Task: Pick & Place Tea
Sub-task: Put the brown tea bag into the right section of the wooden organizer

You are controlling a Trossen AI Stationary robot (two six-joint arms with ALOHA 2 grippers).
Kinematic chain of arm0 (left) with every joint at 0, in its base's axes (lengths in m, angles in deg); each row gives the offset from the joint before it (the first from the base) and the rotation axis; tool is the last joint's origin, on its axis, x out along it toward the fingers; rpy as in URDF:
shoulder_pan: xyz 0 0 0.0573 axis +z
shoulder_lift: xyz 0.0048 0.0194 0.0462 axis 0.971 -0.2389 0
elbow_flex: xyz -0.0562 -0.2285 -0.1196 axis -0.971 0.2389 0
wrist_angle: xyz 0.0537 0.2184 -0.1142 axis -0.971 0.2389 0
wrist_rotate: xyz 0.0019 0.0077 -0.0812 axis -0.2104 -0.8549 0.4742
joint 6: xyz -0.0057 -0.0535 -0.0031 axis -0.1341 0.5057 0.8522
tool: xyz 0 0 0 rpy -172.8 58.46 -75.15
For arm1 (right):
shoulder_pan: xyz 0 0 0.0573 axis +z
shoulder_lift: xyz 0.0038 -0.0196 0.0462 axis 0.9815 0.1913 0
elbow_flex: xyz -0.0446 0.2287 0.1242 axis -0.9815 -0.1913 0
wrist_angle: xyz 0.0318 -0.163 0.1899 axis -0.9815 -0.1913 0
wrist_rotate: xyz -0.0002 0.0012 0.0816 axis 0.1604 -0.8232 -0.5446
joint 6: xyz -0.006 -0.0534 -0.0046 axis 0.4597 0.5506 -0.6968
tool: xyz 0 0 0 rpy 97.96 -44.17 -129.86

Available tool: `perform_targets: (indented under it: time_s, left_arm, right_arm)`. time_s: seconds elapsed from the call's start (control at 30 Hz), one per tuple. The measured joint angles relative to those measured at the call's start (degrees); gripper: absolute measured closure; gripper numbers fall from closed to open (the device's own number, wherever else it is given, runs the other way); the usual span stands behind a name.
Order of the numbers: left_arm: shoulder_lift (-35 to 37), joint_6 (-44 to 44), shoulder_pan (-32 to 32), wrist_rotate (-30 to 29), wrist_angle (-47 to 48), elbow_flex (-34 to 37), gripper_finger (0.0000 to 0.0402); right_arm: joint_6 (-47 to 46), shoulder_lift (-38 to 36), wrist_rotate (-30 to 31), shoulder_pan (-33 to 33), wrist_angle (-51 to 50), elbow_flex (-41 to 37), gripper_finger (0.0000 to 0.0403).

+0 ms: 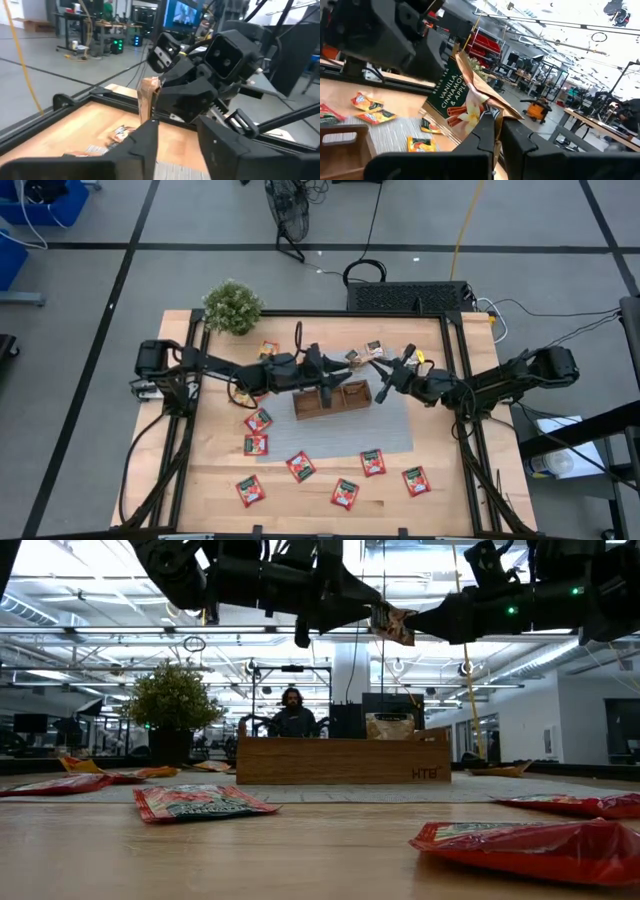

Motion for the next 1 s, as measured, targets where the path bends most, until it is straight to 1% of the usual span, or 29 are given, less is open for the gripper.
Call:
perform_targets:
  time_s: [0.13,0.27,0.43,0.5,0.6,0.8,1.0]
  left_arm:
    - [-0.01,0.38,-0.19,-0.24,-0.04,0.00,0.0219]
    - [-0.01,0.48,-0.15,-0.49,-0.03,0.02,0.0203]
    - [-0.01,-0.54,-0.07,-0.69,-0.13,0.04,0.0207]
    - [-0.01,-1.08,0.13,-1.60,-0.19,0.04,0.0210]
    - [-0.01,-1.03,0.60,-2.81,-0.17,0.05,0.0214]
    - [-0.01,-0.13,0.99,-2.97,-0.13,0.09,0.0215]
    - [-0.01,-3.97,0.95,-2.95,-0.30,0.09,0.0215]
  right_arm:
    - [-0.93,0.02,-0.18,0.00,0.47,0.00,0.0397]
    - [-1.51,0.04,-0.26,0.00,0.72,0.00,0.0397]
    - [-1.51,0.04,-0.22,1.12,0.87,0.00,0.0397]
    - [-1.35,0.04,-0.19,1.79,1.48,0.00,0.0397]
    - [-1.20,0.04,-0.36,2.81,2.11,0.00,0.0397]
    - [-0.92,0.04,-0.34,3.82,2.39,0.00,0.0397]
    - [-1.44,0.04,0.03,3.82,1.70,0.00,0.0397]
